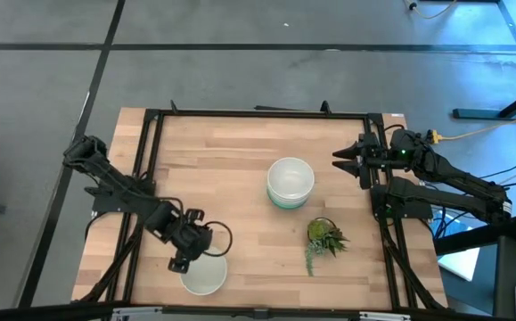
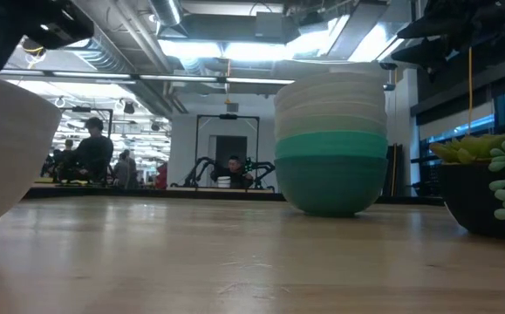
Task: Nest bowls inside each other
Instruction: Stack the bottom white bowl on the top white bowl
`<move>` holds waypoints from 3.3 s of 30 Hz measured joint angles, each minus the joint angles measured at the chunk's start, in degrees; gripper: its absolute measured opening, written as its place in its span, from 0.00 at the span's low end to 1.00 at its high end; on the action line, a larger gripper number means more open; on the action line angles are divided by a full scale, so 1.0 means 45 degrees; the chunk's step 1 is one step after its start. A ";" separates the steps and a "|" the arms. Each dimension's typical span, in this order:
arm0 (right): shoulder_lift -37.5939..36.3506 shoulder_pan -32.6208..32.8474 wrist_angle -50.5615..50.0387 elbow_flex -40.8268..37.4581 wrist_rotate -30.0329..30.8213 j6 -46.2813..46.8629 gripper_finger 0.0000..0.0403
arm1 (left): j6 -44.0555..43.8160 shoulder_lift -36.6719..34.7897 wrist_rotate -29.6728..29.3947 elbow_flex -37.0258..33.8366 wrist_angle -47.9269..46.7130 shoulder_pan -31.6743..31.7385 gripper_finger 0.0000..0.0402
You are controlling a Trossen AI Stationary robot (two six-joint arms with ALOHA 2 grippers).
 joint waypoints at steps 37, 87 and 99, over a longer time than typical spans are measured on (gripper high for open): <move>0.0005 0.0005 0.0370 0.0000 -0.0204 0.0421 0.48 | 0.0090 0.1595 0.0526 -0.0040 0.0915 0.0857 0.34; 0.0015 0.0001 0.0354 0.0000 -0.0204 0.0431 0.48 | 0.0046 0.2590 0.0063 -0.0044 0.1106 0.1574 0.01; 0.0010 0.0005 0.0252 -0.0005 -0.0442 0.0411 0.48 | 0.2134 -0.0404 -0.1293 0.0555 0.1253 0.5092 0.00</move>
